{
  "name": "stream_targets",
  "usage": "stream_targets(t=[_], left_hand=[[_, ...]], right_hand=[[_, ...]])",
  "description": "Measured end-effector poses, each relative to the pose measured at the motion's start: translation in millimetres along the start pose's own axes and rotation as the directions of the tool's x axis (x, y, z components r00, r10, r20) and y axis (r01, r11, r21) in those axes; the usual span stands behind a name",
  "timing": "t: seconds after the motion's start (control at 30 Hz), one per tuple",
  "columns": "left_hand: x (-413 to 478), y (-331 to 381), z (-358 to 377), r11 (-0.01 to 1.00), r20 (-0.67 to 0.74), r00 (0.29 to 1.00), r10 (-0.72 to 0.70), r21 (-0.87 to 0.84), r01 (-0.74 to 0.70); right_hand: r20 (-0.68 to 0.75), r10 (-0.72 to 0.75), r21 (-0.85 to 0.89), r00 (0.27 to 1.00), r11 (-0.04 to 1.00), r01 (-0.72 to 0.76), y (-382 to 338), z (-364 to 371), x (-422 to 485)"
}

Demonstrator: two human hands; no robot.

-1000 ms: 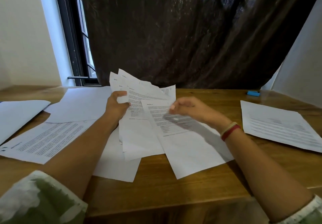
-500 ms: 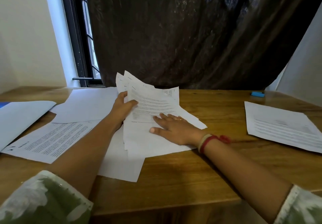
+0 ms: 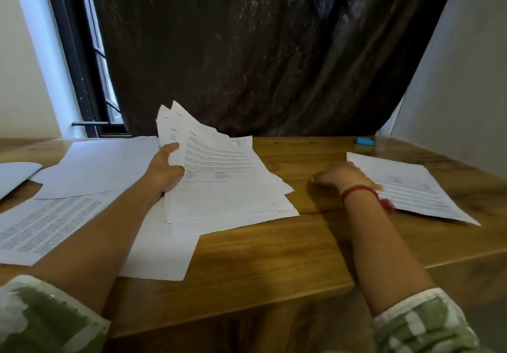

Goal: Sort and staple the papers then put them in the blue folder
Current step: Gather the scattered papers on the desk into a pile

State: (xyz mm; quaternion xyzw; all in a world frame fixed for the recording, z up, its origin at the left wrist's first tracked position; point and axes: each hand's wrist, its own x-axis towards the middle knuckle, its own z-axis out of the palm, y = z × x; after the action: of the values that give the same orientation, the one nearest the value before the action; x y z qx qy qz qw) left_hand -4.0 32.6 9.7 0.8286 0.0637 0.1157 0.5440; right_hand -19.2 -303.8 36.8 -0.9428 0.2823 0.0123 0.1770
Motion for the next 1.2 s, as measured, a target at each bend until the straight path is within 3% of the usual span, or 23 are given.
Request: stream_targets(t=[0.07, 0.17, 0.27, 0.33, 0.4, 0.5, 0.6, 0.7, 0.87, 1.0, 1.1, 1.2], left_hand=[[0, 1, 2, 1.0, -0.013, 1.0, 0.004, 0.015, -0.004], [1, 0, 3, 1.0, -0.019, 1.0, 0.008, 0.013, -0.008], [2, -1, 2, 1.0, -0.022, 1.0, 0.003, 0.003, -0.003], [2, -1, 1, 1.0, -0.031, 1.0, -0.002, 0.008, 0.003], [2, -1, 1, 1.0, -0.033, 0.999, -0.006, -0.004, 0.006], [1, -1, 0, 0.999, -0.017, 1.0, -0.006, -0.031, 0.005], [0, 0, 0, 0.997, -0.018, 1.0, -0.004, -0.071, 0.003], [-2, 2, -1, 0.994, -0.048, 0.999, 0.004, -0.105, -0.009], [-6, 6, 1, 0.997, -0.088, 0.996, 0.005, -0.078, -0.012], [-7, 7, 1, 0.996, -0.088, 0.996, 0.007, -0.09, -0.015], [-8, 8, 1, 0.996, -0.092, 0.996, 0.001, -0.088, -0.01], [-8, 8, 2, 0.996, -0.09, 0.996, 0.009, -0.082, -0.016]], right_hand=[[0.133, 0.069, 0.082, 0.989, 0.993, -0.081, 15, -2, 4], [0.133, -0.135, 0.043, 0.982, 0.991, 0.13, 0, -2, -18], [0.146, -0.399, 0.116, 0.905, 0.916, 0.385, -31, 8, -37], [0.143, -0.521, 0.213, 0.841, 0.846, 0.488, -41, 11, -40], [0.059, -0.558, 0.269, 0.828, 0.807, 0.525, -39, 10, -33], [-0.071, -0.477, 0.174, 0.876, 0.859, 0.481, -21, 2, -22], [0.133, -0.409, -0.002, 0.903, 0.911, 0.413, -5, -6, -19], [0.299, -0.393, -0.048, 0.869, 0.904, 0.425, -5, -10, -19], [0.211, -0.487, -0.051, 0.847, 0.86, 0.507, -15, 0, -14], [0.13, -0.459, -0.104, 0.879, 0.875, 0.473, -17, 2, -9], [-0.013, -0.437, -0.17, 0.899, 0.887, 0.429, -14, -4, -8], [-0.136, -0.366, 0.039, 0.921, 0.927, 0.374, -14, -11, -12]])
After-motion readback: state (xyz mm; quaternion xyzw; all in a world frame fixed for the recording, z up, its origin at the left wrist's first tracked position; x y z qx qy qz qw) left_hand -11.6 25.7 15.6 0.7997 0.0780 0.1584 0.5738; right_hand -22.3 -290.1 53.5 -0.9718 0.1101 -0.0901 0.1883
